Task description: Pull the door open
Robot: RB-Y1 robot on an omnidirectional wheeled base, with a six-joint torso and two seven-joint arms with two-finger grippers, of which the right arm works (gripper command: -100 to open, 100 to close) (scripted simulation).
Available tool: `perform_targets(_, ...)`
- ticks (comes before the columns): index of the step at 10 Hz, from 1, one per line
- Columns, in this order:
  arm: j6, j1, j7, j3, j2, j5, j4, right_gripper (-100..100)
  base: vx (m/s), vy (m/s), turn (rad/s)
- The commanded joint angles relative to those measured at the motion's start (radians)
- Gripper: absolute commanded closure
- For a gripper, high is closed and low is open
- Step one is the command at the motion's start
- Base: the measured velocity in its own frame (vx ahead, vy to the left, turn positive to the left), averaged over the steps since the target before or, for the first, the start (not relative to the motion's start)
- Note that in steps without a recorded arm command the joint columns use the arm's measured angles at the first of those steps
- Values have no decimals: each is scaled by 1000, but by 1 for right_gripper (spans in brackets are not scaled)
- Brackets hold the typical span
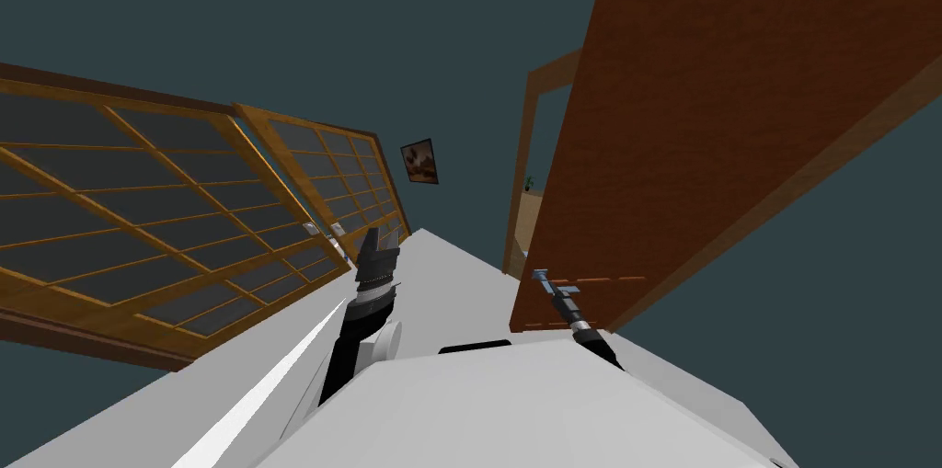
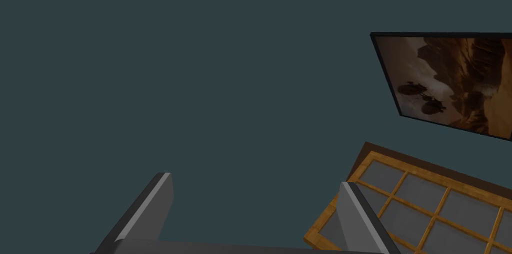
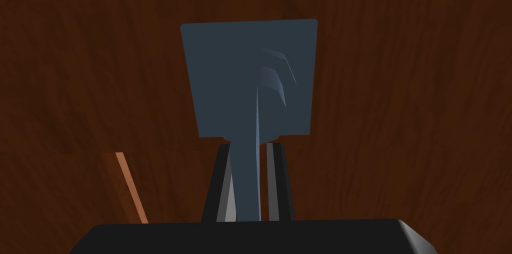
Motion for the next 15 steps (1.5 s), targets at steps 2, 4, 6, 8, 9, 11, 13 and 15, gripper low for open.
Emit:
perform_targets(2,-43,23,-25,21,-25,2,-1,100,-218,-75,139)
perform_targets(4,-63,28,-29,30,-25,2,13,100,-121,-30,107)
perform_targets(6,-94,42,-39,41,-36,-1,24,100,-221,-75,202)
perform_targets(8,-129,59,-49,54,-48,-4,37,100,-209,-81,168)
perform_targets(9,-129,59,-49,54,-48,-4,37,100,-138,-44,51)
perform_targets(11,-162,75,-60,65,-59,-8,49,100,-131,-38,132)
perform_targets(13,-191,89,-68,76,-69,-10,59,100,-175,-62,167)
perform_targets(15,-181,57,-64,71,-51,-2,84,100,-114,-21,81)
